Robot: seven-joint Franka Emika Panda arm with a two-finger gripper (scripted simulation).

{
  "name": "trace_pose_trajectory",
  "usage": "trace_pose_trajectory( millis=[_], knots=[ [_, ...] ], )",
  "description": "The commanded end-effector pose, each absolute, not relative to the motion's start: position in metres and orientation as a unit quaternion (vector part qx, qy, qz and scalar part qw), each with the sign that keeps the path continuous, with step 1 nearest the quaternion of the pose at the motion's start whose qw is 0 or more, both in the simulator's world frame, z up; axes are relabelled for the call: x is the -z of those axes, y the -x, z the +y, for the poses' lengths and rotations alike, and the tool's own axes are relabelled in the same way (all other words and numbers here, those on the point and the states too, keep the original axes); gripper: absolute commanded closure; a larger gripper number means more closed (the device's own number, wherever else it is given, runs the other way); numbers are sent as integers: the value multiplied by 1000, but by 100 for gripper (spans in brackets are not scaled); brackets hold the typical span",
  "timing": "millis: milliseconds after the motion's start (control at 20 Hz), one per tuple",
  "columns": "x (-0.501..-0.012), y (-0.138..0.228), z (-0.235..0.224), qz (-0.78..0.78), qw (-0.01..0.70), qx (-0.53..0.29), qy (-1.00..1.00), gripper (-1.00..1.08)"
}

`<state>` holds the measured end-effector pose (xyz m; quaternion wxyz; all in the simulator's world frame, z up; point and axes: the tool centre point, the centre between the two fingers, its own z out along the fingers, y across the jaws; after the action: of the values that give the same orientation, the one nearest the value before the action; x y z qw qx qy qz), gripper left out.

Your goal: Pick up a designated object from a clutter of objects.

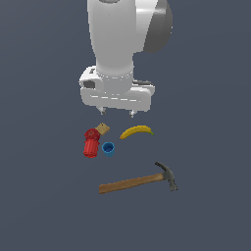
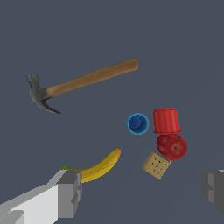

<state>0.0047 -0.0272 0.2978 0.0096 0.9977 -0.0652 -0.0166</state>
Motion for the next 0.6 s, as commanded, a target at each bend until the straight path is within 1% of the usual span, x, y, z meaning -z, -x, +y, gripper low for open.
trace_pose_trajectory(
  millis=[0,550],
  knots=[
    [-292,-11,-25,-88,9,16,-996,-92],
    [-255,-43,-11,-218,4,13,-976,-92]
  ],
)
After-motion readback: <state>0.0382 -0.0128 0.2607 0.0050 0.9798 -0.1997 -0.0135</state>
